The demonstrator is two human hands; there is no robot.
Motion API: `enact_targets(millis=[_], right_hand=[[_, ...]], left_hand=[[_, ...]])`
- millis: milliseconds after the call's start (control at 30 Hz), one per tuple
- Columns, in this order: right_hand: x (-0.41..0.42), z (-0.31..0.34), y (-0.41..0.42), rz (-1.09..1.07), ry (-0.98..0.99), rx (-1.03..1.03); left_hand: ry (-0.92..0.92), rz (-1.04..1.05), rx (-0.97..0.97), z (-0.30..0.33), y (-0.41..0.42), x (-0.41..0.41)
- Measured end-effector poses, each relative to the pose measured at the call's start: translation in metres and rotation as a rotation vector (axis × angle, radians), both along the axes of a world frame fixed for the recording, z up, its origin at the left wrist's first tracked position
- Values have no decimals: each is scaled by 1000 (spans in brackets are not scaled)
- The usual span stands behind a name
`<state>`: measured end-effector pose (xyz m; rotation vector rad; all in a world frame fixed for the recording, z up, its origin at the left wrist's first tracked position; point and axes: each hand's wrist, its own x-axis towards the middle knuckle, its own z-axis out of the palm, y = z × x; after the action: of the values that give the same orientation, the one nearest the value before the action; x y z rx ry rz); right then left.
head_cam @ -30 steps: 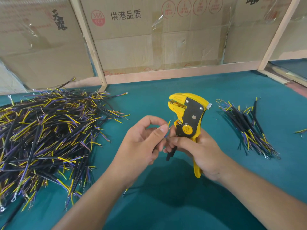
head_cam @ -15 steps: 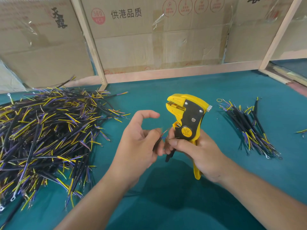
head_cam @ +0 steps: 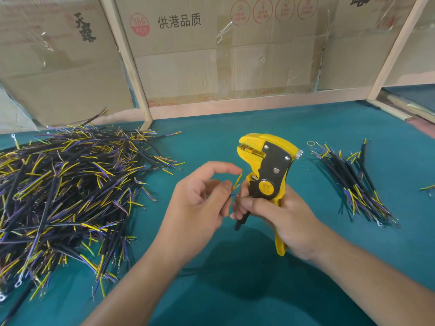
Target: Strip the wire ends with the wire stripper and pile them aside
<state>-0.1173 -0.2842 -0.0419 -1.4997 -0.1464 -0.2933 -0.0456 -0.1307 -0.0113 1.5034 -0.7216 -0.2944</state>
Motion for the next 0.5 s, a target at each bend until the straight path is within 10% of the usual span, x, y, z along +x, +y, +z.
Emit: enact_targets(millis=[500], right_hand=[[0,-1,-1,1,-8,-13]], left_hand=[[-22,-10,81,2,2,0]])
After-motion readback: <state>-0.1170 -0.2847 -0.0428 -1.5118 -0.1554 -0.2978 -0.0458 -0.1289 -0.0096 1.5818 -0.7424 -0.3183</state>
